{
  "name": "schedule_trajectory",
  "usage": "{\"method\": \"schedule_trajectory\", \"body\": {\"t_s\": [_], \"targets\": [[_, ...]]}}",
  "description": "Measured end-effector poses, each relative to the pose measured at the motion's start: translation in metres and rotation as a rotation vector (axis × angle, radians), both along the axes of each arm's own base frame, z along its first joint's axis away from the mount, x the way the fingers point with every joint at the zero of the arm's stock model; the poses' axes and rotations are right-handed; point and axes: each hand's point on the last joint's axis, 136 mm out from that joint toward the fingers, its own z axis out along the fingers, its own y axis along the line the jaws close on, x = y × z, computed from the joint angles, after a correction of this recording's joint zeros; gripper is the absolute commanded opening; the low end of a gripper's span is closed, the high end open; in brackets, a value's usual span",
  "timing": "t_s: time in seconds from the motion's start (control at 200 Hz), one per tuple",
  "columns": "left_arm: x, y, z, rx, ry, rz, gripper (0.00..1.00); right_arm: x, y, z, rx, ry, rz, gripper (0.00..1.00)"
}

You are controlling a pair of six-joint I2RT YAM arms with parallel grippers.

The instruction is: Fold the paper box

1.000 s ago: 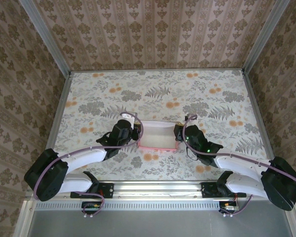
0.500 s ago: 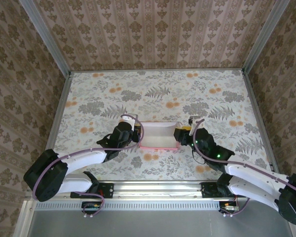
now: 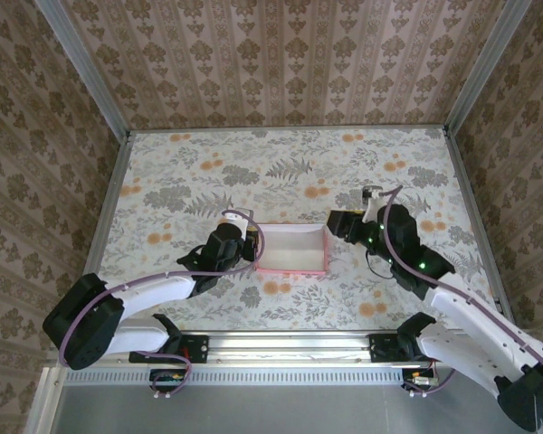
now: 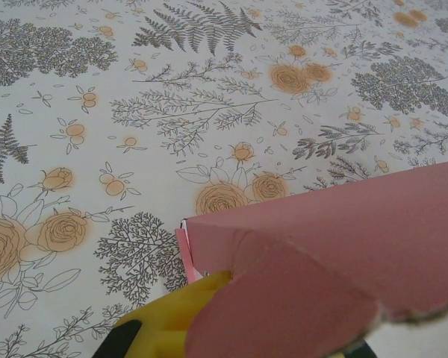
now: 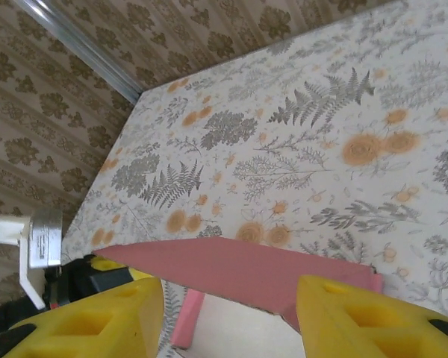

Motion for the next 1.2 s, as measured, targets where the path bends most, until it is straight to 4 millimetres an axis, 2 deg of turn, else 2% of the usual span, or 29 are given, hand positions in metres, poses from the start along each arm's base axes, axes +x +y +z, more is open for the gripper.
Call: {"method": "schedule_trajectory", "body": {"t_s": [0.095, 0.32, 0.415, 0.745, 0.925, 1.065, 1.2], "targets": [[-0.001, 0.001, 0.0, 0.001, 0.001, 0.0, 0.0, 0.009, 0.003, -0.007, 0.023, 0.075, -0.029, 0.54], [-0.001, 0.001, 0.0, 0.005, 0.002, -0.001, 0.0, 0.018, 0.01, -0.052, 0.047, 0.272, -0.086, 0.58], [-0.001, 0.001, 0.0, 0.005, 0.002, -0.001, 0.0, 0.02, 0.013, -0.064, 0.067, 0.322, -0.098, 0.58], [-0.003, 0.0, 0.0, 0.013, -0.004, 0.002, 0.0, 0.029, 0.026, -0.079, 0.149, 0.387, -0.098, 0.59], [-0.004, 0.0, 0.001, 0.021, -0.012, 0.008, 0.0, 0.031, 0.025, -0.082, 0.179, 0.391, -0.113, 0.6], [-0.006, -0.001, -0.001, 0.033, -0.012, 0.007, 0.0, 0.028, 0.024, -0.091, 0.209, 0.408, -0.133, 0.6], [-0.009, 0.0, -0.005, 0.048, -0.006, 0.006, 0.0, 0.03, 0.024, -0.093, 0.239, 0.408, -0.144, 0.56]]}}
